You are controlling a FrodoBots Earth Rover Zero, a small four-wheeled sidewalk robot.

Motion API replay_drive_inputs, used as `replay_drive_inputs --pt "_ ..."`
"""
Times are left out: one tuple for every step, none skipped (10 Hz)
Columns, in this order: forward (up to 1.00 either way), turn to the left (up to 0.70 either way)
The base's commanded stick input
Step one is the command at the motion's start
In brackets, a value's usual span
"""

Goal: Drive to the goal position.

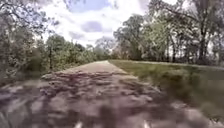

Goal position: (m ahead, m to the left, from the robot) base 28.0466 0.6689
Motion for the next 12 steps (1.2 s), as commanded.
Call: replay_drive_inputs --pt "1.00 0.00" --pt "1.00 0.00" --pt "1.00 0.00" --pt "1.00 0.00" --pt "1.00 0.00" --pt "1.00 0.00" --pt "1.00 0.09" --pt "1.00 0.27" --pt "1.00 0.27" --pt "1.00 0.27" --pt "1.00 0.27" --pt "1.00 0.27"
